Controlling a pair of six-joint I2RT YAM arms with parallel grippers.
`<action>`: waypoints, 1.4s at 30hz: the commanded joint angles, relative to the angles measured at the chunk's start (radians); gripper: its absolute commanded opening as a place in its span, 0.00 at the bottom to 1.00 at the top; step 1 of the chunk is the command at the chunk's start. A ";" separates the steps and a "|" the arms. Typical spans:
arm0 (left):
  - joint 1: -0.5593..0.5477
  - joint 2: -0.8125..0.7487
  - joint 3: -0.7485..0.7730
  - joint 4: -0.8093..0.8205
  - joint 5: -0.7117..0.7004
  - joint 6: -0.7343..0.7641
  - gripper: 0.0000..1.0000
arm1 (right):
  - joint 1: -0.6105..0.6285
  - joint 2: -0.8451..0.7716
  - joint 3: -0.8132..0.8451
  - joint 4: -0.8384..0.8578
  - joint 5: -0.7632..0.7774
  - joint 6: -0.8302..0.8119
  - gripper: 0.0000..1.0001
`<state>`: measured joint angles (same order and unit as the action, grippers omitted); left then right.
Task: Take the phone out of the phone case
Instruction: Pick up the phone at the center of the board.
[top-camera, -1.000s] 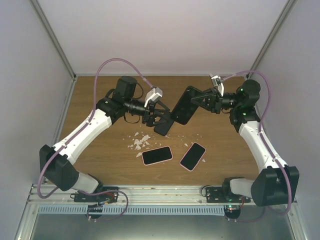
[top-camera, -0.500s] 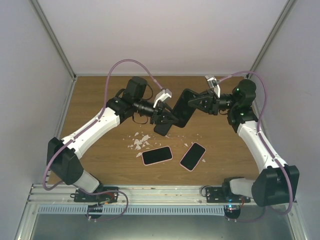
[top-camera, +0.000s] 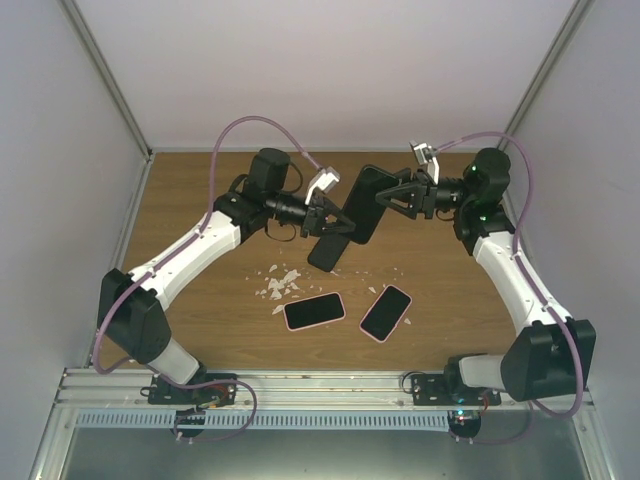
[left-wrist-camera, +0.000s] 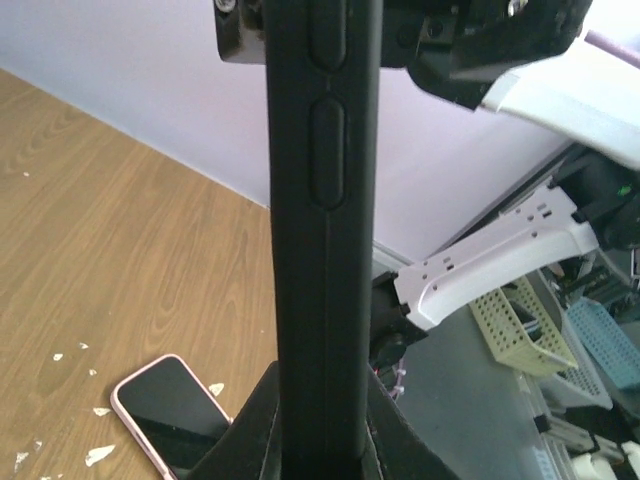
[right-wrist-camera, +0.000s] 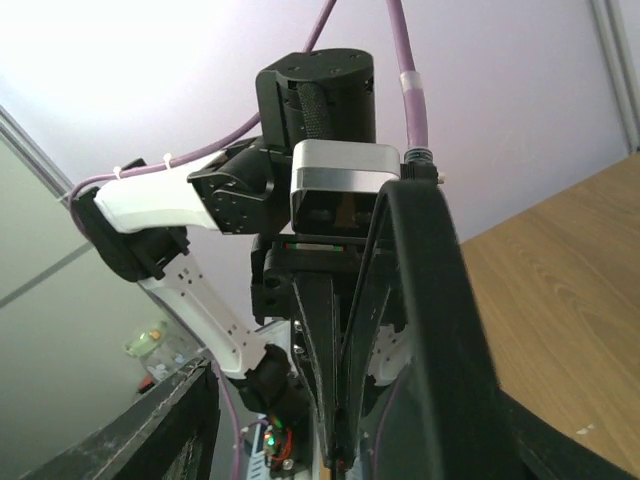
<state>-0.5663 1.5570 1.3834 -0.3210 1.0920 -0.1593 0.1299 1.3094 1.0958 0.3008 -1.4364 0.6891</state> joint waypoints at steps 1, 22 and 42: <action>0.023 -0.034 -0.006 0.249 0.021 -0.122 0.00 | 0.004 0.010 0.001 0.142 0.021 0.123 0.58; -0.038 0.001 -0.017 0.484 -0.031 -0.300 0.00 | 0.013 0.046 -0.068 0.521 0.132 0.484 0.36; 0.012 -0.029 0.020 0.276 -0.052 -0.081 0.59 | -0.065 -0.007 -0.089 0.552 0.123 0.528 0.01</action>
<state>-0.5751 1.5723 1.3643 -0.0013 1.0302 -0.3477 0.0887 1.3422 1.0126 0.7456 -1.3235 1.1503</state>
